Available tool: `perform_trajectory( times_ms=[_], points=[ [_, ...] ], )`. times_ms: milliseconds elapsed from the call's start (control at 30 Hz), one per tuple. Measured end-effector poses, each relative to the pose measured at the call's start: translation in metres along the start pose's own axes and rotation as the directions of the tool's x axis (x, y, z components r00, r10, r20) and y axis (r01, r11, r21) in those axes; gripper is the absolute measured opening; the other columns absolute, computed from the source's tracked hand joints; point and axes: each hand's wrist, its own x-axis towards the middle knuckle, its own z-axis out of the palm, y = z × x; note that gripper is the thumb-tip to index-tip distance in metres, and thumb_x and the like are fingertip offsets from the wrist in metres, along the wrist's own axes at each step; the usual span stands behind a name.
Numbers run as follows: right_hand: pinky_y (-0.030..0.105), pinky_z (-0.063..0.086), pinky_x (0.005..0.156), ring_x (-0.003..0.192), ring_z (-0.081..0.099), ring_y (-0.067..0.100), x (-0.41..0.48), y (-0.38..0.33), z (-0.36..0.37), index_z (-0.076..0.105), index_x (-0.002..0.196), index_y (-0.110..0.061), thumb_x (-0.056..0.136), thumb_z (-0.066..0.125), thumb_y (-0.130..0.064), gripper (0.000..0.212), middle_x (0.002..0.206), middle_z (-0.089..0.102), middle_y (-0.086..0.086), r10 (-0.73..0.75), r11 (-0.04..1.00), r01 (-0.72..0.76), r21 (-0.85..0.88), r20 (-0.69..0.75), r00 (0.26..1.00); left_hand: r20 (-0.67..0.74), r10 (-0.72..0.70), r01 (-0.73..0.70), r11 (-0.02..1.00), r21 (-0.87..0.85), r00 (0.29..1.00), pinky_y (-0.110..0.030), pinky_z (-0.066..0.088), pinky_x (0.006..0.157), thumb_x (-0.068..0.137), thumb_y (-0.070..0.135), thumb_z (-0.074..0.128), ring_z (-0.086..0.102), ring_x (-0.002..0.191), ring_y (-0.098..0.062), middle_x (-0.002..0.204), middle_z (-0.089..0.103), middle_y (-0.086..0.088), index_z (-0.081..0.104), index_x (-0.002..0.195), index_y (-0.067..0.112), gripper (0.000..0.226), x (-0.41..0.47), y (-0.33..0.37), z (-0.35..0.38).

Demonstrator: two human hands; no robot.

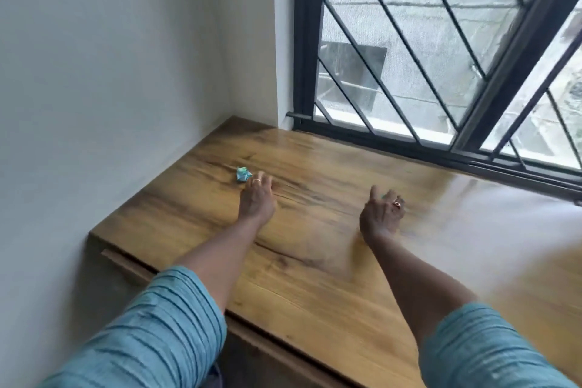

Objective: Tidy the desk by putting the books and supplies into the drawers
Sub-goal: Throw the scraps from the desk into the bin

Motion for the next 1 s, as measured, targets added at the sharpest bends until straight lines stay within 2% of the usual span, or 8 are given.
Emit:
perform_trajectory(
  times_ms=[133,267,400,500,633,733,833,1000],
  points=[
    [0.045,0.029,0.106,0.131,0.022,0.042,0.021,0.007,0.017,0.034,0.139,-0.027,0.089,0.035,0.001,0.057,0.149,0.011,0.022,0.132,0.991,-0.134,0.008,0.11,0.985,0.017,-0.196,0.195,0.98,0.037,0.981,-0.04,0.026,0.113,0.09,0.023,0.055,0.022,0.139,-0.031,0.155,0.016,-0.006,0.031,0.144,0.017,0.059,0.03,-0.017,0.003],
    [0.04,0.038,0.098,0.121,0.037,0.041,0.032,0.006,0.042,0.044,0.133,-0.013,0.089,0.038,0.001,0.046,0.14,0.03,0.026,0.028,1.0,-0.029,0.002,0.069,0.997,0.052,-0.325,0.323,0.946,0.039,0.944,-0.041,0.025,0.115,0.089,0.027,0.059,0.018,0.142,-0.034,0.157,0.009,-0.011,0.021,0.147,0.014,0.071,0.057,-0.027,0.007],
    [0.04,0.044,0.092,0.11,0.047,0.04,0.042,0.0,0.056,0.059,0.105,0.0,0.081,0.048,0.009,0.029,0.117,0.051,0.025,-0.218,0.976,0.218,-0.004,-0.028,0.976,0.086,-0.401,0.402,0.916,0.01,0.912,-0.037,0.023,0.116,0.091,0.03,0.059,0.018,0.143,-0.035,0.158,0.004,-0.017,0.012,0.151,0.014,0.078,0.083,-0.037,0.008],
    [0.04,0.054,0.078,0.099,0.059,0.042,0.049,-0.011,0.059,0.064,0.088,0.001,0.065,0.069,0.011,0.026,0.105,0.059,0.026,-0.416,0.906,0.421,0.035,-0.101,0.904,0.124,-0.396,0.399,0.917,0.004,0.91,-0.04,0.027,0.114,0.091,0.034,0.058,0.022,0.142,-0.036,0.158,0.007,-0.019,0.011,0.151,0.024,0.077,0.096,-0.04,0.013],
    [0.037,0.056,0.067,0.087,0.064,0.04,0.051,-0.032,0.056,0.062,0.079,-0.001,0.056,0.08,0.009,0.031,0.096,0.063,0.026,-0.626,0.761,0.641,0.101,-0.146,0.766,0.05,-0.328,0.329,0.944,-0.012,0.943,-0.037,0.039,0.102,0.096,0.029,0.052,0.041,0.13,-0.032,0.143,0.041,-0.017,0.037,0.143,0.018,0.05,0.1,-0.044,0.025],
    [0.038,0.057,0.067,0.089,0.064,0.039,0.044,-0.046,0.059,0.062,0.088,-0.002,0.067,0.079,0.003,0.027,0.101,0.063,0.026,-0.684,0.685,0.707,0.175,-0.18,0.707,0.004,-0.305,0.304,0.947,-0.102,0.952,-0.034,0.041,0.096,0.098,0.019,0.045,0.05,0.12,-0.033,0.132,0.052,-0.017,0.052,0.128,0.007,0.033,0.094,-0.044,0.033],
    [0.038,0.058,0.064,0.086,0.065,0.037,0.028,-0.06,0.063,0.063,0.097,-0.005,0.071,0.079,-0.003,0.031,0.102,0.063,0.024,-0.736,0.619,0.762,0.19,-0.197,0.648,-0.055,-0.339,0.323,0.926,-0.195,0.939,-0.03,0.04,0.088,0.095,0.009,0.052,0.052,0.115,-0.029,0.131,0.048,-0.014,0.055,0.127,0.01,0.032,0.077,-0.04,0.033],
    [0.034,0.055,0.057,0.076,0.063,0.032,-0.014,-0.096,0.054,0.065,0.088,-0.005,0.073,0.075,-0.008,0.018,0.091,0.064,0.016,-0.766,0.563,0.797,0.217,-0.225,0.602,-0.128,-0.322,0.268,0.908,-0.322,0.938,-0.029,0.04,0.097,0.091,0.007,0.059,0.048,0.12,-0.028,0.136,0.045,-0.015,0.057,0.127,0.011,0.037,0.036,-0.058,0.019]
  ],
)
